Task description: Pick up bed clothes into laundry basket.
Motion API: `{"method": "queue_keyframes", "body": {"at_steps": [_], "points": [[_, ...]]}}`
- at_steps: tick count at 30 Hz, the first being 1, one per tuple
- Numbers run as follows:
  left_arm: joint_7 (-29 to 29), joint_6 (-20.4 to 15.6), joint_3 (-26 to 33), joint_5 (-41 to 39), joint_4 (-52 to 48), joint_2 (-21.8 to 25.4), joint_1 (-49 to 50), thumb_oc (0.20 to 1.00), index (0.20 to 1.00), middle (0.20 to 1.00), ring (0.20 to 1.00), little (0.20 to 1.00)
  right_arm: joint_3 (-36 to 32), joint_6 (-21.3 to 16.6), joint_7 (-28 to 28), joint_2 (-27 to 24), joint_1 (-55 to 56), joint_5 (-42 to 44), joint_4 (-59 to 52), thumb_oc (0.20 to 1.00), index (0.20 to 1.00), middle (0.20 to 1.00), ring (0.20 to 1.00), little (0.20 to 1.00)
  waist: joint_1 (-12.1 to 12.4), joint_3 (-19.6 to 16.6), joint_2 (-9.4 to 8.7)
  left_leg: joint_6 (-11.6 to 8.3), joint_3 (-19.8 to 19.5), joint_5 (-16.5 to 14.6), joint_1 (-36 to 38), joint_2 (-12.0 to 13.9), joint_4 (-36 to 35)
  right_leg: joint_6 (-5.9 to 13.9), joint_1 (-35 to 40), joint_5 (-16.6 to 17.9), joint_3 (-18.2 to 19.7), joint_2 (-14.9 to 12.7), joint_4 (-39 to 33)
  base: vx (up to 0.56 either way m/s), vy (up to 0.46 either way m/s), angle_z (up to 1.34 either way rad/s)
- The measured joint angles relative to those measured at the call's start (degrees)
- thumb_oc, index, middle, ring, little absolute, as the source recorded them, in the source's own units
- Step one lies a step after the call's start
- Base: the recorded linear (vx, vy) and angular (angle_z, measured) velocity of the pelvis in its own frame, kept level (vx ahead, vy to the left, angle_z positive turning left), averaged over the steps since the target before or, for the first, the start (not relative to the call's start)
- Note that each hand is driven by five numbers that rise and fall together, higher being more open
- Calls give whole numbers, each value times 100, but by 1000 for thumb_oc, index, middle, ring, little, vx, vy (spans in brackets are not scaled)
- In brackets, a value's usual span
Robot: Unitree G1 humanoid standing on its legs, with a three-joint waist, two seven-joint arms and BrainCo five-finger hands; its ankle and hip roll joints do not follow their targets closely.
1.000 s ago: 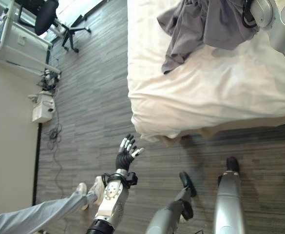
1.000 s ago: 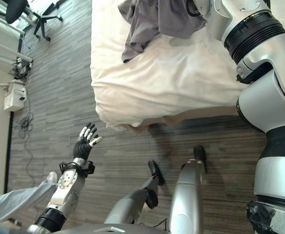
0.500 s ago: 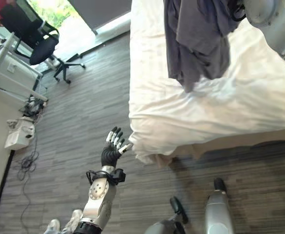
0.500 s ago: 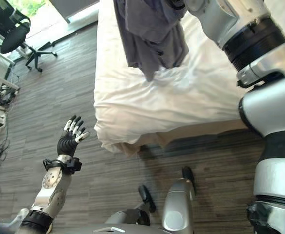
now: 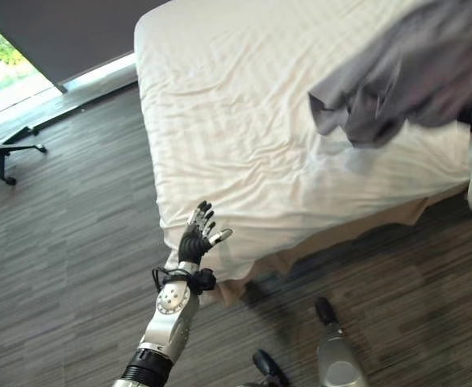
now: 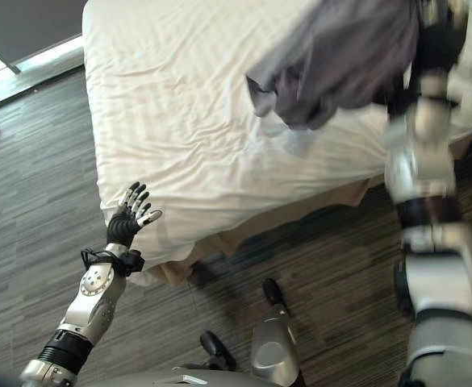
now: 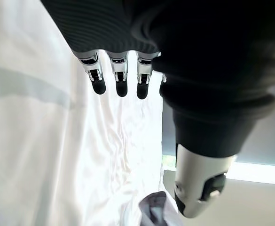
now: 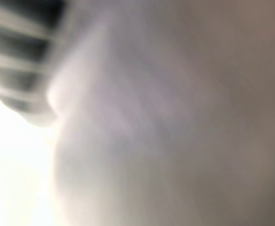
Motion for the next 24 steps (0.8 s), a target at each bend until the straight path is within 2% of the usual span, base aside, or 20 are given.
{"method": "queue_keyframes", "body": {"at_steps": [2, 4, 6, 8, 10, 17, 24], "points": [[-40, 57, 11, 101, -115, -131, 17, 1000, 1000, 1000, 1000, 1000, -833, -161, 221, 594, 1199, 376, -408, 200, 200, 200, 200, 200, -16, 11, 3, -19, -32, -14, 37, 32, -2, -6, 106, 14, -14, 21, -103, 10, -1, -7], [-58, 94, 3, 177, -140, -195, 175, 1000, 1000, 1000, 1000, 1000, -919, -170, 218, 1109, 1831, 679, -475, 200, 200, 200, 200, 200, -126, 32, 60, -47, -15, -45, 59, 38, 0, -21, 138, 29, -11, 23, -160, 38, 5, -5], [-56, 120, 5, 232, -152, -394, 190, 1000, 1000, 1000, 1000, 1000, -1271, -280, 338, 1854, 2635, 955, -1068, 200, 200, 200, 200, 200, -178, 78, 148, -21, -10, -74, 49, 32, -2, -37, 152, 40, 1, 9, -234, 48, 13, -2], [-44, 130, 8, 289, -147, -524, 209, 1000, 1000, 1000, 1000, 1000, -1271, -440, 566, 2398, 3057, 1293, -1501, 200, 200, 200, 200, 200, -266, 122, 244, -34, 10, -79, 48, 19, -2, -7, 158, 77, 18, -2, -267, 38, 10, -3], [-47, 144, 6, 371, -153, -654, 168, 1000, 1000, 1000, 1000, 1000, -1341, -566, 747, 2561, 3259, 1403, -1821, 200, 200, 200, 200, 200, -269, 143, 312, -45, 1, -82, 50, -1, -2, 12, 194, 103, 12, -30, -329, 0, 0, 0], [24, 169, 16, 398, -115, -742, 179, 1000, 1000, 1000, 1000, 1000, -2071, -1036, 1081, 2506, 3440, 1558, -2263, 200, 200, 200, 200, 200, -305, 148, 318, -46, -25, -100, 55, -34, -2, 36, 242, 129, 1, -68, -402, 24, 4, 3], [86, 174, 162, 414, -108, -742, 226, 1000, 1000, 1000, 1000, 1000, -3195, -1487, 991, 2461, 3542, 1573, -2267, 200, 200, 200, 200, 200, -571, 150, 316, -42, -17, -121, 61, -58, -2, 57, 245, 111, 14, -87, -405, 16, 4, 0]]}}
